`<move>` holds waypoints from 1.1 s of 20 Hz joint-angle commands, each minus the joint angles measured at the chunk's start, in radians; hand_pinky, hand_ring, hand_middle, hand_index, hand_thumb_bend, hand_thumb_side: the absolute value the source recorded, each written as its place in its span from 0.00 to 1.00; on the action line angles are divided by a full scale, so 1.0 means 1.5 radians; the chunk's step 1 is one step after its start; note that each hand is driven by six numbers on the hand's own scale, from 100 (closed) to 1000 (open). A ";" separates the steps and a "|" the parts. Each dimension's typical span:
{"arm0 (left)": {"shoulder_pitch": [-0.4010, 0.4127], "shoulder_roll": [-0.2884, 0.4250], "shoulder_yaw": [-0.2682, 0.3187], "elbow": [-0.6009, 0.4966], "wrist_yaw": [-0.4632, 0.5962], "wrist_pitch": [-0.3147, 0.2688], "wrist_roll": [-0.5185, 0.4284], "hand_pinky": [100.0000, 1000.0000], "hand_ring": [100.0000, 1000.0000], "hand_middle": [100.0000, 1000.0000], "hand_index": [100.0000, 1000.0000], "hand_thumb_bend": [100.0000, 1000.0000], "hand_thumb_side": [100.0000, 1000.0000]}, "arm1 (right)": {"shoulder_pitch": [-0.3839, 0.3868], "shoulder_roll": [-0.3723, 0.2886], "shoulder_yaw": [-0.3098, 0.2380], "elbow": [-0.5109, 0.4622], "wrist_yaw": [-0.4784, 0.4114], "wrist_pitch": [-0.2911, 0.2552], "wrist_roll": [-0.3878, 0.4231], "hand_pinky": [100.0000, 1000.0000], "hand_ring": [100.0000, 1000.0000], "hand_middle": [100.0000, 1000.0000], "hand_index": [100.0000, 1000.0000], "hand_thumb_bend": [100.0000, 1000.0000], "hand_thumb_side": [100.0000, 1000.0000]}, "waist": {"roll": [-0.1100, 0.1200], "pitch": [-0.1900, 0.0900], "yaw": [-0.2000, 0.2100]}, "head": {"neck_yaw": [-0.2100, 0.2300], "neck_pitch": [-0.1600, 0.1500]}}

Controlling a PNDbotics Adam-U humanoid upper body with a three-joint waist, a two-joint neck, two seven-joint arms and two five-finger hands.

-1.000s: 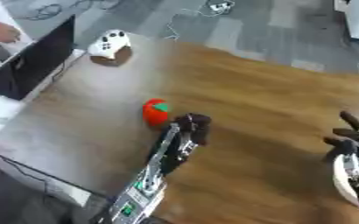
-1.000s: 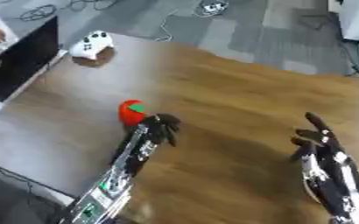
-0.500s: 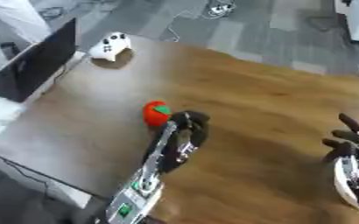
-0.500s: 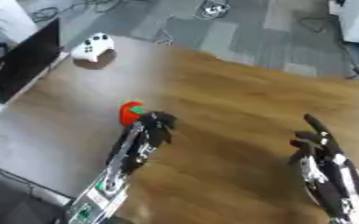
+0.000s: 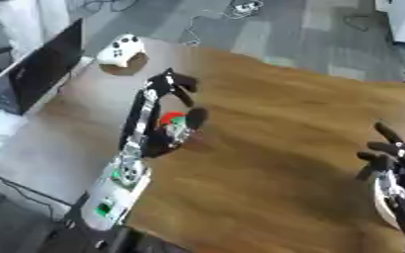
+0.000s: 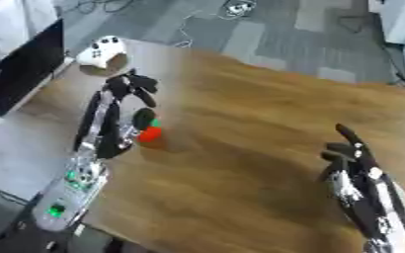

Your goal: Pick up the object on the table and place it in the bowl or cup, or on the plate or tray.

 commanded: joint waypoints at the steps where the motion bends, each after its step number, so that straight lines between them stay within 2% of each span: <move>1: -0.015 0.036 0.025 -0.023 -0.096 0.031 -0.016 0.94 0.43 0.51 0.66 0.65 0.81 | -0.010 -0.010 0.001 -0.008 0.002 -0.001 0.001 0.80 0.35 0.98 0.74 0.00 0.36 | 0.000 -0.005 0.001 | -0.011 0.000; 5: -0.022 0.047 0.032 -0.032 -0.173 0.058 -0.039 0.92 0.44 0.51 0.66 0.65 0.82 | -0.012 -0.011 0.001 -0.009 0.002 -0.003 0.002 0.80 0.35 0.98 0.74 0.00 0.37 | -0.003 -0.003 0.000 | -0.010 -0.001; 8: -0.025 0.048 0.034 -0.027 -0.191 0.067 -0.043 0.94 0.44 0.51 0.66 0.68 0.82 | -0.013 -0.012 0.001 -0.010 0.002 -0.003 0.002 0.80 0.35 0.98 0.74 0.00 0.37 | -0.004 -0.002 -0.002 | -0.010 0.000; 9: -0.025 0.047 0.034 -0.021 -0.189 0.068 -0.041 0.98 0.44 0.50 0.66 0.70 0.82 | -0.013 -0.012 0.001 -0.010 0.001 -0.004 0.002 0.80 0.35 0.98 0.74 0.00 0.37 | -0.004 -0.002 -0.002 | -0.010 0.001; 12: -0.028 0.040 0.029 0.016 -0.148 0.065 -0.020 1.00 0.45 0.50 0.65 0.76 0.80 | -0.013 -0.012 0.002 -0.012 0.001 -0.004 0.003 0.80 0.35 0.98 0.74 0.00 0.37 | -0.003 -0.002 -0.004 | -0.008 0.003; 16: -0.032 0.027 0.021 0.098 -0.048 0.045 0.020 1.00 0.50 0.54 0.67 0.77 0.82 | -0.013 -0.011 0.003 -0.013 -0.001 -0.003 0.004 0.80 0.35 0.98 0.73 0.00 0.37 | -0.003 -0.002 -0.009 | -0.008 0.004; 22: -0.039 0.024 0.023 0.159 -0.063 0.034 0.017 1.00 0.51 0.55 0.69 0.70 0.84 | -0.011 -0.011 0.003 -0.016 -0.004 -0.002 0.003 0.80 0.35 0.98 0.73 0.00 0.37 | -0.003 -0.003 -0.013 | -0.007 0.010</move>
